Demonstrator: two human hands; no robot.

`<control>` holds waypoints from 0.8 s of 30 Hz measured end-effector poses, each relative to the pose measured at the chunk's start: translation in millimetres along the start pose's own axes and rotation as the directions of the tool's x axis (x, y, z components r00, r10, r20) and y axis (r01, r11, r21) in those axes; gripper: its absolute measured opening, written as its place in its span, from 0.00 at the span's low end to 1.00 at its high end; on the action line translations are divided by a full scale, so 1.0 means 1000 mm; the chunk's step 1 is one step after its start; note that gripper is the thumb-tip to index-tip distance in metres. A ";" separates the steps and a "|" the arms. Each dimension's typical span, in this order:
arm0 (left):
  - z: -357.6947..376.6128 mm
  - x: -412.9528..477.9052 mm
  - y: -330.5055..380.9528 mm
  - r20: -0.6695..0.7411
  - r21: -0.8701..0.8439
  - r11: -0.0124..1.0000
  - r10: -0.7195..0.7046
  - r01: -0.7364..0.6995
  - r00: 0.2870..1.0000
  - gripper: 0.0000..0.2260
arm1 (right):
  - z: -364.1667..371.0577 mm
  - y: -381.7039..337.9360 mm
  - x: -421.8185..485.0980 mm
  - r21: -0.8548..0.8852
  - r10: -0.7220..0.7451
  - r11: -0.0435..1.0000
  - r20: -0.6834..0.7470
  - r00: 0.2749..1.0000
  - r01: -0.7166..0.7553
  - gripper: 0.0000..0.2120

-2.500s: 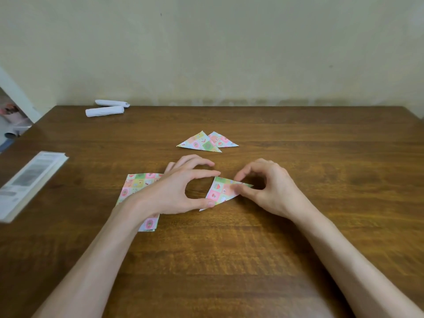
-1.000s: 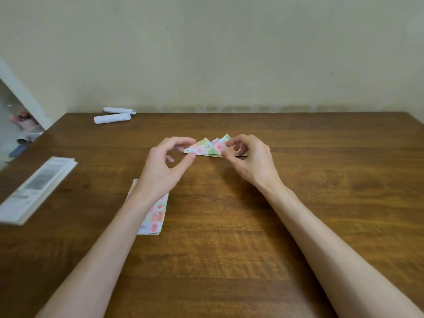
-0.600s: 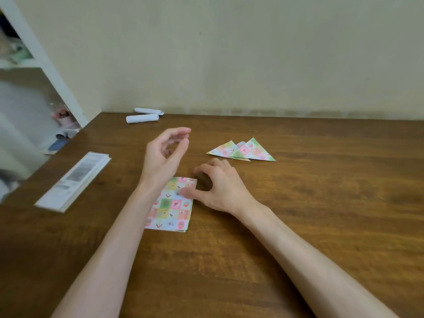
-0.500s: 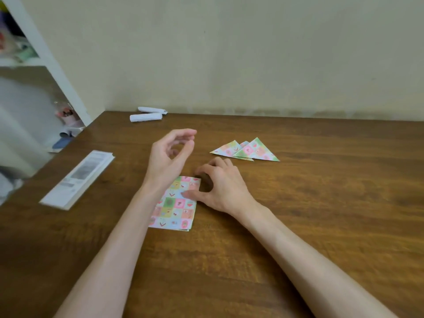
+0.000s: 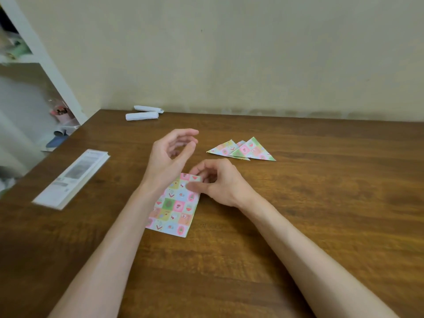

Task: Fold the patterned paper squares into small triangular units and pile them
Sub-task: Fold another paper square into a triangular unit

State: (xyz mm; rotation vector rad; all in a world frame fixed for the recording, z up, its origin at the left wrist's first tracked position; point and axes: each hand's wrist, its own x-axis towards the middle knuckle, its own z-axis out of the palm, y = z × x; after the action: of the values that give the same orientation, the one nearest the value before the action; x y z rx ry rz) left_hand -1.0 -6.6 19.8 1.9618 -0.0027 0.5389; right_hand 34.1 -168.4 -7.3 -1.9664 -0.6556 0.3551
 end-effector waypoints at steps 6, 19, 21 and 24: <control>0.005 0.001 0.006 0.089 0.023 1.000 -0.013 0.011 0.996 0.11 | -0.036 0.008 -0.010 0.204 0.066 0.976 0.049 0.997 -0.075 0.02; 0.003 0.002 0.001 0.007 0.041 0.999 -0.014 0.014 1.000 0.10 | -0.005 0.008 -0.010 -0.326 -0.108 0.943 -0.111 0.988 0.067 0.11; 0.003 0.002 0.000 0.003 0.044 0.999 -0.006 0.006 1.000 0.10 | -0.007 0.011 -0.009 -0.313 -0.122 0.947 -0.145 0.982 0.071 0.07; 0.002 0.002 -0.001 -0.005 0.042 0.999 -0.005 0.005 1.000 0.10 | -0.017 0.011 -0.008 -0.082 -0.033 0.996 -0.089 0.996 0.025 0.04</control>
State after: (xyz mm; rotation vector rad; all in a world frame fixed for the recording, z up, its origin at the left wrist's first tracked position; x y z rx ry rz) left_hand 1.8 -7.6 19.3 2.0006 0.0170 0.5446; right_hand 39.7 -189.6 -9.6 -2.0355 -0.6485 0.2235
